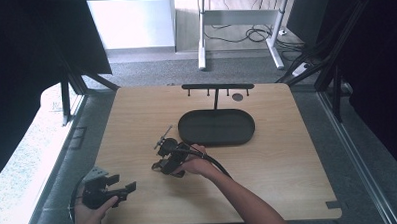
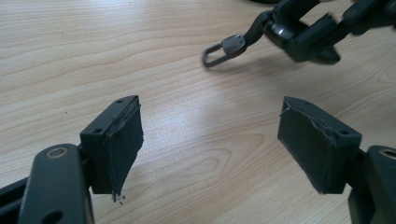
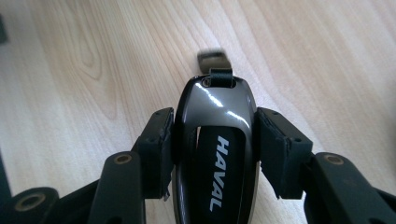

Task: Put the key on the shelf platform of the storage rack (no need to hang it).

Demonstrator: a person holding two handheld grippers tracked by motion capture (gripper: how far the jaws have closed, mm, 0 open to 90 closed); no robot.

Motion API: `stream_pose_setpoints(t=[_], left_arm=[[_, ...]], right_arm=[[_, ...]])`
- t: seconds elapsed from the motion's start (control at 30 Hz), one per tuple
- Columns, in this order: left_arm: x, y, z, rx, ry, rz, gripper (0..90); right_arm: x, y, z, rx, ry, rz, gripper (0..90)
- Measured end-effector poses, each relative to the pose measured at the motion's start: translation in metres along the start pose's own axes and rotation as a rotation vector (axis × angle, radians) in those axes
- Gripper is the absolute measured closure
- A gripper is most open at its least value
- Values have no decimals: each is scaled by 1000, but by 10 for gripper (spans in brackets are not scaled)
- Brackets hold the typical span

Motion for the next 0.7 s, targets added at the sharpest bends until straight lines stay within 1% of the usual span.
stream_pose_setpoints(t=[0.03, 0.07, 0.1, 0.23, 0.37, 0.43, 0.5, 0.7], left_arm=[[0, 0, 0, 0, 0, 0, 224], [0, 0, 0, 0, 0, 0, 224], [0, 0, 0, 0, 0, 0, 224], [0, 0, 0, 1, 1, 2, 224], [0, 0, 0, 0, 0, -1, 224], [0, 0, 0, -2, -1, -2, 224], [0, 0, 0, -2, -3, -3, 224], [0, -1, 1, -1, -3, -5, 224]], right_arm=[[1, 3, 0, 1, -4, 3, 493], [1, 6, 1, 1, 8, 11, 493], [2, 8, 0, -1, -1, 13, 493], [3, 19, 0, 3, 1, 37, 493], [3, 31, 0, -8, 6, 60, 493], [3, 38, 1, -12, 0, 73, 493], [3, 44, 3, -19, 3, 80, 493], [-1, 61, 11, -37, -9, 109, 493]])
Point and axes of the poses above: each handheld gripper's, and its own axes: y roughly backward along the jaws, x roughly out of its top, z roughly to its right, the point moved 3 cm from there along -y, roughly forward along the jaws, and after that the axes turned 1 degree about -x, right-handed, at the moved point
